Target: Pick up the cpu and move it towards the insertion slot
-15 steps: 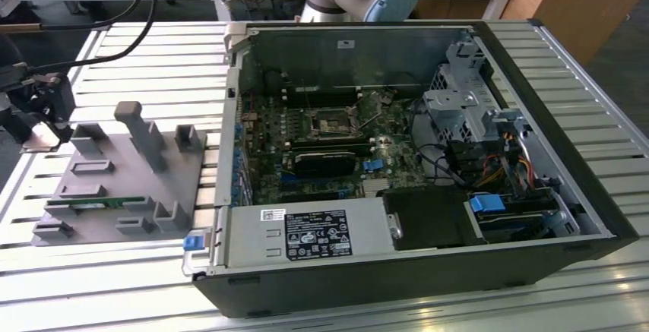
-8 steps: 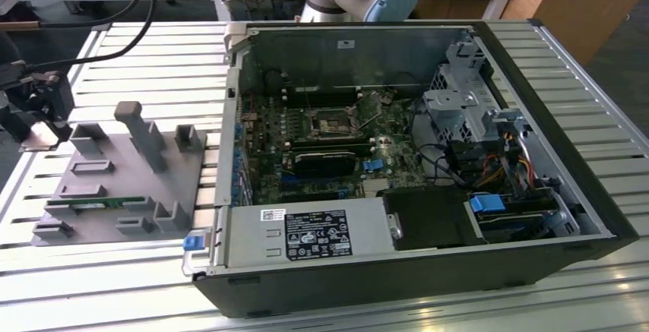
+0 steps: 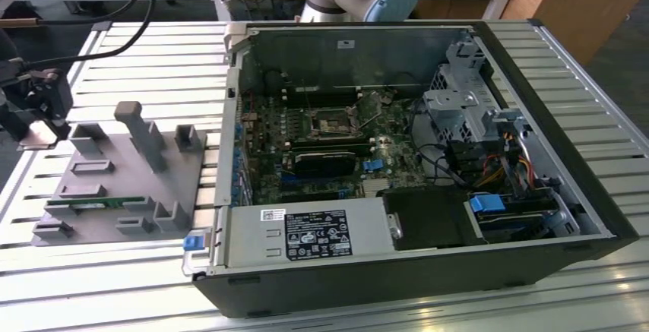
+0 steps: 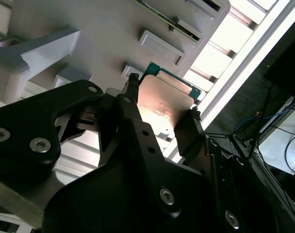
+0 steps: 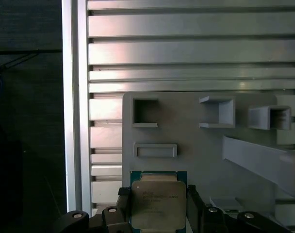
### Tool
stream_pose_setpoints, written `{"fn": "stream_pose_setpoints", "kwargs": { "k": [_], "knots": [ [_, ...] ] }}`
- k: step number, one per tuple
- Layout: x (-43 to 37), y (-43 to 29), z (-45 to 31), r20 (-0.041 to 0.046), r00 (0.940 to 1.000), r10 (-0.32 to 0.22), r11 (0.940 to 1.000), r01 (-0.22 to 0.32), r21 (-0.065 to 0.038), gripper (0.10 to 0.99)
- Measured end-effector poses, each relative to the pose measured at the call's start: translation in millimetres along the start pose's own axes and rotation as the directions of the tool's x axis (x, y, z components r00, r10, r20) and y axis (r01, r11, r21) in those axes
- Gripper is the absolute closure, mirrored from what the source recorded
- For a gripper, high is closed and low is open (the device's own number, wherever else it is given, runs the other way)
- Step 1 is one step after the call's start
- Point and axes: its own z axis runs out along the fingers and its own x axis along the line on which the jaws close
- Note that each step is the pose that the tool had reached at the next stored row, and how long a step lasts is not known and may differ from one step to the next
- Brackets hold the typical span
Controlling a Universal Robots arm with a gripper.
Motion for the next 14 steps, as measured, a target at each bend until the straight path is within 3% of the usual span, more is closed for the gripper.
{"fn": "stream_pose_setpoints", "kwargs": {
  "k": [14],
  "knots": [
    [0.0, 0.1, -6.8, -0.0001, 1.0000, 0.000, 1.0000, 0.000, 0.000, 0.545]
  ]
}}
